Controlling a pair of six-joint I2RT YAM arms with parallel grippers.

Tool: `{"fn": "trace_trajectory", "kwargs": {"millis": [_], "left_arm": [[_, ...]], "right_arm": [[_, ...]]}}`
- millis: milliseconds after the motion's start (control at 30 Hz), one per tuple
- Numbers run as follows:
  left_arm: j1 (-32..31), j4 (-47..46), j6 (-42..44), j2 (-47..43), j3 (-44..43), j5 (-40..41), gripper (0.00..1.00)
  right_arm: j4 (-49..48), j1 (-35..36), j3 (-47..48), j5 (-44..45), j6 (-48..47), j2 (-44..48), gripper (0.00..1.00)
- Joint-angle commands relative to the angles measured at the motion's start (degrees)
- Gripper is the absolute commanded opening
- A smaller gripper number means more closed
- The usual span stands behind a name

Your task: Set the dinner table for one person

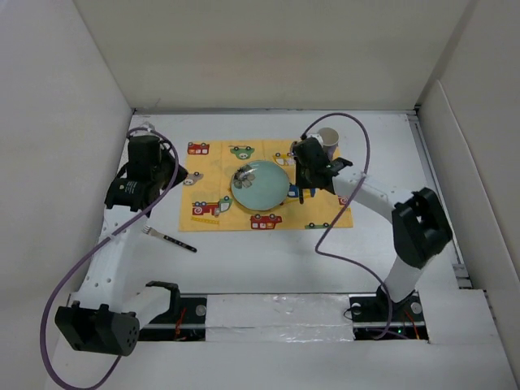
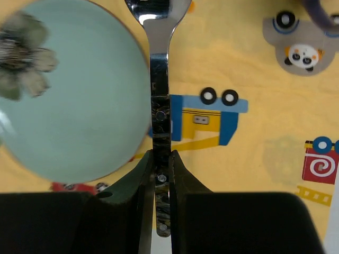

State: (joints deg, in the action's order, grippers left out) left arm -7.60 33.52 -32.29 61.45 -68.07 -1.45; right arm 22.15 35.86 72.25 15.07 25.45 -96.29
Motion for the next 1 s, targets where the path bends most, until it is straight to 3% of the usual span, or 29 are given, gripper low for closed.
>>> {"fn": "trace_trajectory", "kwargs": {"millis": [0,100,300,400,433,500,800,967], "left_arm": [[1.0,1.1,-4.9,-3.2,5.6,3.4,0.00],[1.0,4.8,-11.4,-6.4,11.2,8.5,0.00],[1.0,9.3,-16.5,-8.7,16.5,10.4,0.00],[1.0,11.3,-19.0,-9.2,19.2,10.8,0.23],[1.0,11.5,-20.3,-9.2,19.9,10.9,0.48],[1.0,11.5,-21.5,-9.2,22.0,10.4,0.78],[1.0,9.6,-24.0,-4.7,26.5,7.3,0.81],[1.0,9.7,-25.4,-1.7,27.3,6.3,0.72]], "right_arm": [[4.6,-2.3,3.3,1.5,4.6,-5.1,0.00],[5.0,-5.0,5.6,0.1,5.5,-10.5,0.00],[4.6,-7.0,7.3,-0.7,5.0,-14.5,0.00],[4.9,-7.6,7.9,-1.3,5.0,-15.6,0.00],[4.1,-7.6,7.7,-1.4,4.8,-15.8,0.01],[3.8,-8.1,7.9,-2.0,4.3,-16.5,0.06],[3.4,-7.6,8.3,-2.5,3.7,-16.8,0.22],[3.4,-7.0,9.4,-0.7,2.9,-15.9,0.33]]}}
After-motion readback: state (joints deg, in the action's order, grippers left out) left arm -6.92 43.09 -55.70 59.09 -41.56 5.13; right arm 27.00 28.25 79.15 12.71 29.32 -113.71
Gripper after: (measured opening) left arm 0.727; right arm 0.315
